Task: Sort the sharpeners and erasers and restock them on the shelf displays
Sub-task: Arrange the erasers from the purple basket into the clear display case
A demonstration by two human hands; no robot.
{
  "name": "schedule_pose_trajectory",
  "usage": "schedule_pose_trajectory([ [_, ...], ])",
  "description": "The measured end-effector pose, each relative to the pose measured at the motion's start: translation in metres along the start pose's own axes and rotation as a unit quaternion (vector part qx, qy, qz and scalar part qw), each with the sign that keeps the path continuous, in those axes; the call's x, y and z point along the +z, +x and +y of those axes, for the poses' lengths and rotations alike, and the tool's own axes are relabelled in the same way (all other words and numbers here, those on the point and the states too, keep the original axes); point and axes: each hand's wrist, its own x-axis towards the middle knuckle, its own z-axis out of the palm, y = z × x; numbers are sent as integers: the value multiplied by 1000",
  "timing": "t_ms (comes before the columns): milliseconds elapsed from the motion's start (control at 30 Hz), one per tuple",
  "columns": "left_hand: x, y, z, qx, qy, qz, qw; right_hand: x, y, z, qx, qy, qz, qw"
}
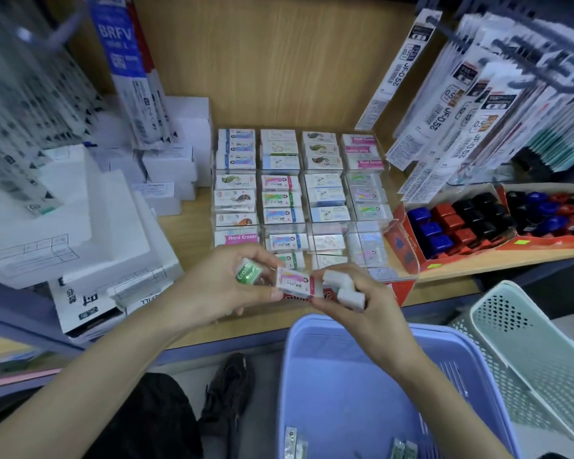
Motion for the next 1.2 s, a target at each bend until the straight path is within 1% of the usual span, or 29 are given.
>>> schedule_pose_trajectory([
  [67, -5, 0, -1, -4, 3, 8, 1000, 1, 6, 2, -17, -58, 1, 998],
  [133, -13, 1, -3, -26, -4, 39, 999, -1, 20, 2, -24, -92, 16, 995],
  [167, -19, 2, -5, -39, -8, 61, 997, -2, 29, 3, -30, -135, 15, 990],
  [233, -26, 3, -8, -57, -26, 86, 994, -2, 49, 7, -51, -246, -7, 968],
  [267, -28, 3, -8, -64, -38, 84, 994, 0, 56, 10, -61, -286, -17, 956],
  [333, -27, 2, -7, -71, -55, 79, 993, 5, 66, 14, -65, -325, -25, 943],
  [433, -26, 2, -5, -68, -90, 86, 990, 12, 68, 16, -67, -368, -16, 927],
  [500, -27, 4, -6, -65, -97, 95, 989, 15, 69, 18, -80, -420, -12, 904],
  [567, -27, 5, -5, -64, -108, 93, 988, 19, 70, 19, -84, -484, -21, 871],
  [600, -27, 5, -3, -63, -117, 87, 987, 21, 70, 18, -83, -495, -20, 865],
  [633, -26, 5, -2, -60, -123, 82, 987, 22, 70, 17, -80, -481, -13, 873],
  [667, -25, 4, 0, -54, -122, 78, 988, 23, 68, 14, -67, -431, 9, 900],
  [700, -25, 4, 1, -47, -118, 74, 989, 23, 64, 8, -39, -346, 39, 936],
  [733, -24, 3, 2, -39, -113, 71, 990, 22, 58, 2, -6, -237, 64, 969],
  [767, -24, 2, 3, -31, -109, 70, 991, 20, 51, -5, 29, -119, 71, 990],
  [800, -23, 1, 4, -24, -104, 68, 992, 18, 43, -13, 61, -20, 60, 996],
  [833, -23, 1, 5, -16, -96, 67, 993, 16, 35, -20, 76, 46, 39, 995],
  [867, -22, 1, 6, -11, -88, 61, 994, 15, 27, -26, 72, 80, 15, 994],
  [933, -18, 1, 7, -4, -77, 40, 996, 16, 18, -32, 36, 93, -15, 995],
  [1033, -10, 2, 10, -6, -51, 8, 999, 21, 11, -31, -5, 64, -17, 998],
  [1133, -4, 6, 12, -21, -64, 12, 998, 25, 1, -24, 20, 88, 20, 996],
  [1200, -3, 7, 13, -25, -88, 25, 995, 24, -6, -23, 36, 113, 23, 993],
])
